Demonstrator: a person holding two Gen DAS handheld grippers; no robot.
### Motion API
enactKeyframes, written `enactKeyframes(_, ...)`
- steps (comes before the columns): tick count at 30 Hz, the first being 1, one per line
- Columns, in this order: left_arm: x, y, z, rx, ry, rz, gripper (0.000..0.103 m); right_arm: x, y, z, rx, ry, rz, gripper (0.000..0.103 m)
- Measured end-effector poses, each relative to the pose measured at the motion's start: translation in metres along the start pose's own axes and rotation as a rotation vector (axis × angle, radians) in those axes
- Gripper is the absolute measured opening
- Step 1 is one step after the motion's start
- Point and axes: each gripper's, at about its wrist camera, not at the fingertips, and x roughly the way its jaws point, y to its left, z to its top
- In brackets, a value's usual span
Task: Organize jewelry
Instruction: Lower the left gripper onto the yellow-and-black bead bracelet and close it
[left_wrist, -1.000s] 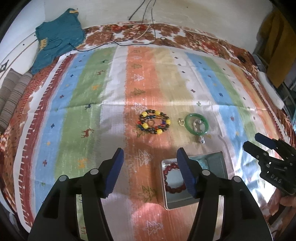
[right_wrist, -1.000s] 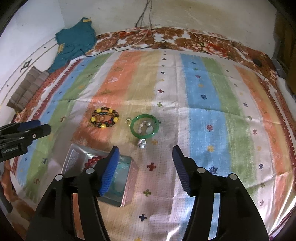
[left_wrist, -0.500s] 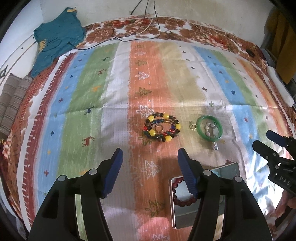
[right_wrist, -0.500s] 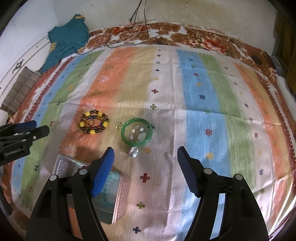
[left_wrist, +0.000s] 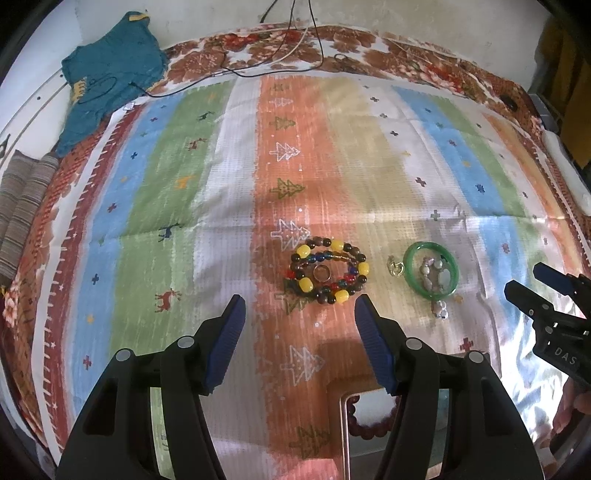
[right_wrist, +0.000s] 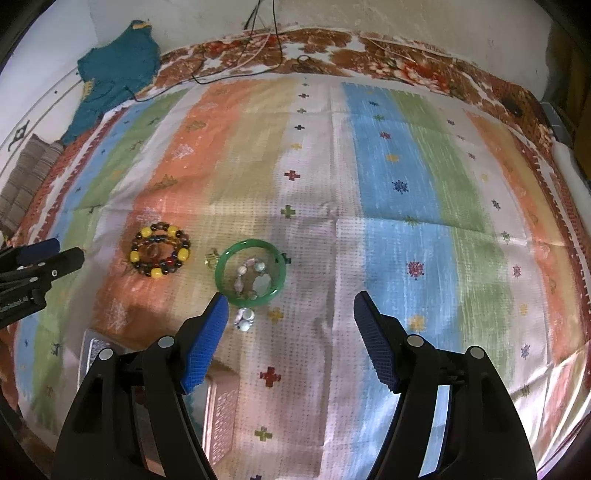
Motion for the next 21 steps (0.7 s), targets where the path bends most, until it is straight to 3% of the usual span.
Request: enactKeyframes(21,0.043,-0.006,0.024,0.034,0.054,0.016,0.062,0.036,0.002,0.020,-0.024,0.054,-0.021,0.070)
